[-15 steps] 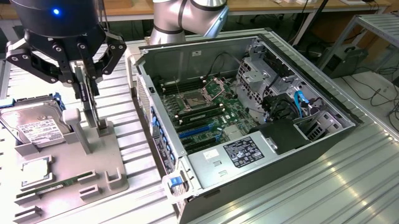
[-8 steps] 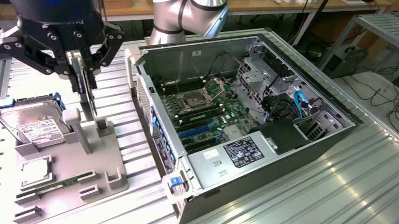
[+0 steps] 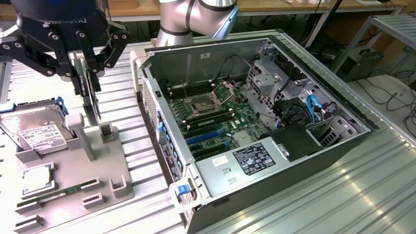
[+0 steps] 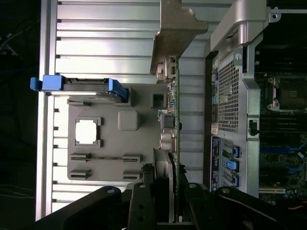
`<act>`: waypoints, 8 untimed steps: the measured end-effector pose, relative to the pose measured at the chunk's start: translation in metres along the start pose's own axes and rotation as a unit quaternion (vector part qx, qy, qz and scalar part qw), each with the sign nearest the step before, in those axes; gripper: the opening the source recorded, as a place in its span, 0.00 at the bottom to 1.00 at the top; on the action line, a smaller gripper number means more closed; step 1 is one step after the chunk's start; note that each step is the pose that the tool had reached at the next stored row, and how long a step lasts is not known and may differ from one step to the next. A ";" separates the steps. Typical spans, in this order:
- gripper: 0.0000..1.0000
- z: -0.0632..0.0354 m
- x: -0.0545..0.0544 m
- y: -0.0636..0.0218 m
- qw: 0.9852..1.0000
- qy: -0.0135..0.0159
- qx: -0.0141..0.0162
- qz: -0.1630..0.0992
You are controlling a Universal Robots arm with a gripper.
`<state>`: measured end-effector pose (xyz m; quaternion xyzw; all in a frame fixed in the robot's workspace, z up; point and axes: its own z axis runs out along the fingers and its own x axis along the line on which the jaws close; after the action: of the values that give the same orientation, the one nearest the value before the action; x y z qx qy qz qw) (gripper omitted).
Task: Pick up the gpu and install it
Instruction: 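Pick up the gpu and move the gpu toward the slot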
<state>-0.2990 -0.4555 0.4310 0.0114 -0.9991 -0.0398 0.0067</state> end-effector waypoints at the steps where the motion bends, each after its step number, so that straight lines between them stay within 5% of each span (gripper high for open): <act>1: 0.28 0.0000 -0.001 0.0000 1.000 0.000 0.000 0.000; 8: 0.28 -0.0001 -0.005 -0.0001 1.000 0.000 0.000 0.000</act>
<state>-0.2940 -0.4555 0.4310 0.0114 -0.9991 -0.0398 0.0067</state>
